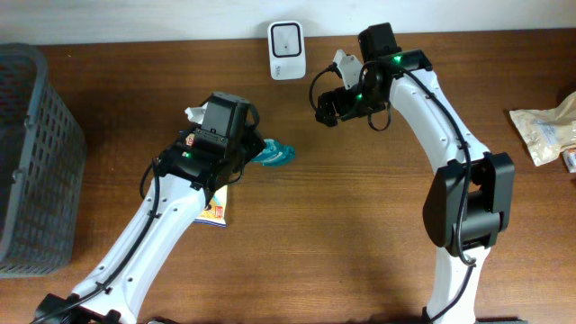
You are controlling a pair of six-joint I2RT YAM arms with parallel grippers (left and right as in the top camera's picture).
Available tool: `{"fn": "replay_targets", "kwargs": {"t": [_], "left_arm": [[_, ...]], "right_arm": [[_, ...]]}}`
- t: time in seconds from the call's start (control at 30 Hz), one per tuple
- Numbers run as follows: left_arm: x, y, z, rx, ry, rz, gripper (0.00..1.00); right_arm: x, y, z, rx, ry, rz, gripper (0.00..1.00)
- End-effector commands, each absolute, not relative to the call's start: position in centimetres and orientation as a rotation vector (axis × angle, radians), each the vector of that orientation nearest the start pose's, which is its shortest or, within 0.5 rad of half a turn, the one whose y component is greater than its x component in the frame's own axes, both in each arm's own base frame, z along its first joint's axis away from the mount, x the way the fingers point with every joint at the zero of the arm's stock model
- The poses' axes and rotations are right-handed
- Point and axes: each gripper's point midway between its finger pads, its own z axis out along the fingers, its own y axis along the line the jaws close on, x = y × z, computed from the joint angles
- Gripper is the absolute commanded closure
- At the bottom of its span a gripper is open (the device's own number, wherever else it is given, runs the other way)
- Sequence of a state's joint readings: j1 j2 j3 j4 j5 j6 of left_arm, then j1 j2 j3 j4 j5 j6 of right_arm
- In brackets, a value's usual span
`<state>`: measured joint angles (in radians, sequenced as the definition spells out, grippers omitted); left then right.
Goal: Scan the item barcode
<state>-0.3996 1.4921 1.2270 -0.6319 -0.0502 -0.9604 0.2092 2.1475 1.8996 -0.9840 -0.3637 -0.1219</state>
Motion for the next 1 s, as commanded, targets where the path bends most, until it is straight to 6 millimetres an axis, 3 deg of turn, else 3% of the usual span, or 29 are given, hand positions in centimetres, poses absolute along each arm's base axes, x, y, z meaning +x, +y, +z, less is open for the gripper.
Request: {"fn": "replay_targets", "kwargs": {"t": [0.0, 0.23, 0.33, 0.63, 0.8, 0.97], "left_arm": [[38.6, -15.0, 21.5, -0.688, 2.337, -0.565, 0.76], [38.7, -15.2, 20.4, -0.687, 2.36, -0.536, 0.75], [39.0, -14.5, 20.5, -0.663, 2.343, -0.469, 0.74], [39.1, -14.5, 20.5, -0.599, 2.35, -0.451, 0.74], [38.8, -15.6, 20.7, -0.513, 2.357, -0.438, 0.73], [39.1, -15.4, 20.0, -0.516, 2.354, -0.369, 0.73]], "right_arm": [[46.9, 16.4, 11.4, -0.536, 2.72, 0.546, 0.02], [46.9, 16.4, 11.4, -0.536, 2.72, 0.546, 0.01], [46.9, 16.4, 11.4, -0.536, 2.721, 0.546, 0.01], [46.9, 16.4, 11.4, -0.536, 2.721, 0.545, 0.02], [46.9, 16.4, 11.4, -0.535, 2.72, 0.545, 0.01], [46.9, 16.4, 11.4, -0.535, 2.72, 0.546, 0.02]]}}
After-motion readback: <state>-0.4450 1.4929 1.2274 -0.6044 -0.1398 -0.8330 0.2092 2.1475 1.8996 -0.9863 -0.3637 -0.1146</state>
